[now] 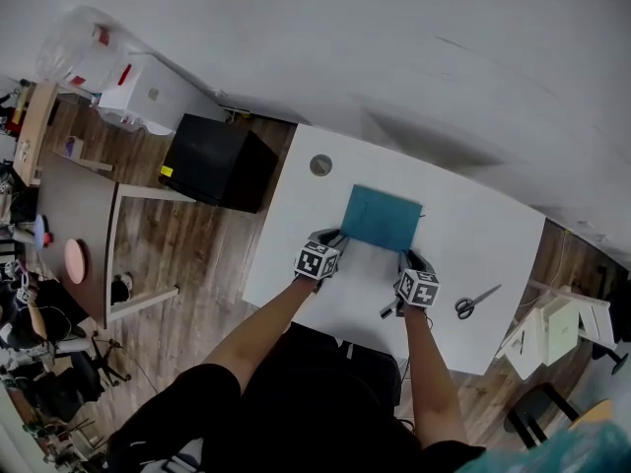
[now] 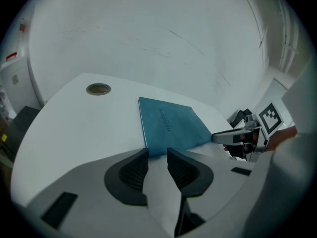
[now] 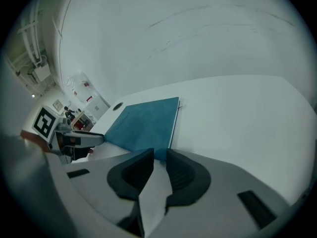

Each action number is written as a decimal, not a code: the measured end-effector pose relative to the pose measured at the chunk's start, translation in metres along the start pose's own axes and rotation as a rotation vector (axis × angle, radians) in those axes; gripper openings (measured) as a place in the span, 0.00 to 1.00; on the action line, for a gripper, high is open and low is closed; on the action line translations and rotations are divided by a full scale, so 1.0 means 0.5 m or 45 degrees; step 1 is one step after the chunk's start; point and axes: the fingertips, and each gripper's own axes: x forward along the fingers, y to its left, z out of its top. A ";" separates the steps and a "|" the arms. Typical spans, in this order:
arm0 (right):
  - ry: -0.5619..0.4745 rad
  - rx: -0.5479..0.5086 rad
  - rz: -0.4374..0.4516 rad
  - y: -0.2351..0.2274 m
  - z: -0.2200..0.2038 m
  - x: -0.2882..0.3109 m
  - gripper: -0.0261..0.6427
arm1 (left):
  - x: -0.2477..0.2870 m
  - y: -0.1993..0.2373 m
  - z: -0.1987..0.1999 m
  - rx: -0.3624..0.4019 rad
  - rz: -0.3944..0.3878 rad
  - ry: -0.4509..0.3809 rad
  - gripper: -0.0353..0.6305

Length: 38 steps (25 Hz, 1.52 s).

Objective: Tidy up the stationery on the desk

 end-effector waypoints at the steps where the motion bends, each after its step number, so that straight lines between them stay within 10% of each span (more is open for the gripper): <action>1: 0.009 -0.028 -0.012 0.004 -0.004 -0.002 0.16 | -0.001 0.002 0.000 -0.004 -0.004 -0.002 0.22; 19: 0.202 -0.340 0.013 0.271 -0.236 -0.041 0.16 | -0.152 0.130 -0.127 0.060 -0.007 0.077 0.22; 38: 0.271 -0.319 0.090 0.540 -0.351 0.007 0.16 | -0.182 0.218 -0.105 0.100 -0.111 0.058 0.23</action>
